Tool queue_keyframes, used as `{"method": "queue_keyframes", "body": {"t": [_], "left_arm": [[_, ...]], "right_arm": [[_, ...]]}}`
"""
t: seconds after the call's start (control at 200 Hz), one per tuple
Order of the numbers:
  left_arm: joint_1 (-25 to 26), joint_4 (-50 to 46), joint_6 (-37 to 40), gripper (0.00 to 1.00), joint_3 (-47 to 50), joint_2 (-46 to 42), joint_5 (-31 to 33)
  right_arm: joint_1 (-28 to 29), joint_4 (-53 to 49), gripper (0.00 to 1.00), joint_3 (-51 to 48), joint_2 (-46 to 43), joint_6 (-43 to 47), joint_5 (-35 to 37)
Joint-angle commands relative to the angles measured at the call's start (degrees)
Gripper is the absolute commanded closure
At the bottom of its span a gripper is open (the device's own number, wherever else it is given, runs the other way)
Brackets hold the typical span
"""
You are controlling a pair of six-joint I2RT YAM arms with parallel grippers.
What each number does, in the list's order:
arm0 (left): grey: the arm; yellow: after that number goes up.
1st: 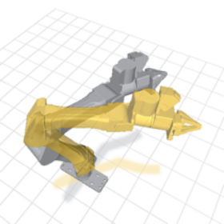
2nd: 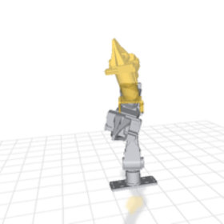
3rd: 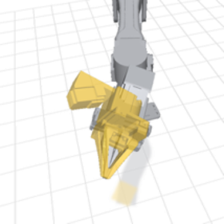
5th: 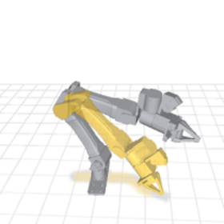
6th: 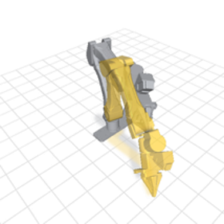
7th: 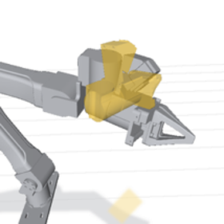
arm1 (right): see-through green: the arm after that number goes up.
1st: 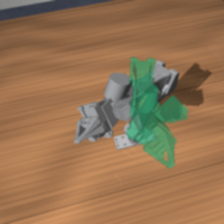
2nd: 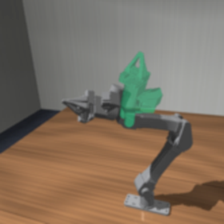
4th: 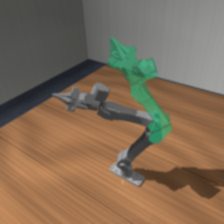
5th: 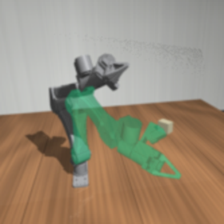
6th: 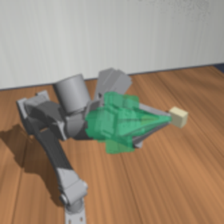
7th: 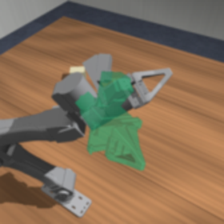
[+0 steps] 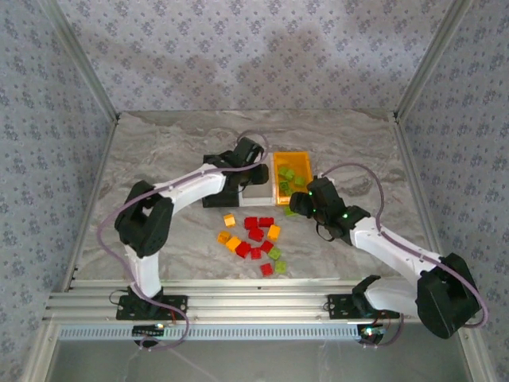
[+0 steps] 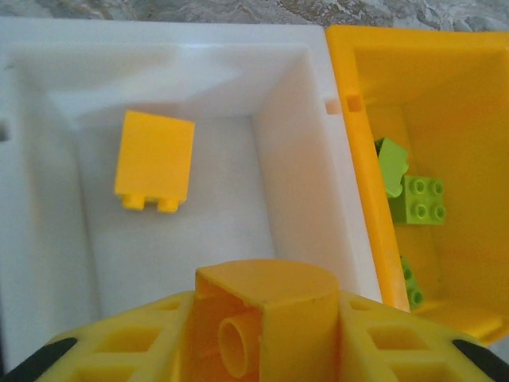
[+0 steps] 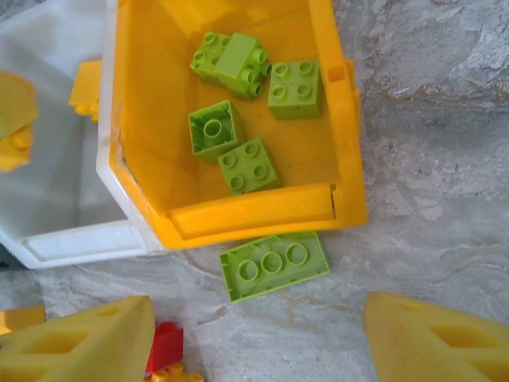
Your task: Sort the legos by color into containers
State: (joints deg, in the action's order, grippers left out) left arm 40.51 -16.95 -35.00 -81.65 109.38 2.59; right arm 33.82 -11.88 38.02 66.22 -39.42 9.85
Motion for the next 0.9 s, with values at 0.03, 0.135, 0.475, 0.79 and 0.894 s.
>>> {"method": "queue_keyframes", "body": {"t": [0.03, 0.135, 0.475, 0.79, 0.894], "left_arm": [[0.06, -2.76, 1.52, 0.46, -5.20, 1.95, -0.24], [0.09, -2.81, 1.02, 0.34, -5.92, 1.42, -1.22], [2.32, 2.65, -0.90, 0.00, 8.06, -17.67, -4.41], [3.30, 1.81, -4.85, 0.01, 32.74, -39.90, -0.30], [3.33, 0.28, -5.87, 0.00, 37.17, -44.22, 1.05]], "right_arm": [[0.76, -0.12, 0.25, -1.60, -1.57, -0.83, -1.96], [1.59, -0.04, 0.24, -1.91, -1.72, -1.15, -3.63], [10.14, 4.24, 0.20, -2.28, 4.36, -6.75, -4.07], [14.75, 2.94, 0.21, 1.98, 15.15, -9.71, 0.25], [15.72, 2.80, 0.21, 2.61, 17.70, -10.19, 0.52]]}}
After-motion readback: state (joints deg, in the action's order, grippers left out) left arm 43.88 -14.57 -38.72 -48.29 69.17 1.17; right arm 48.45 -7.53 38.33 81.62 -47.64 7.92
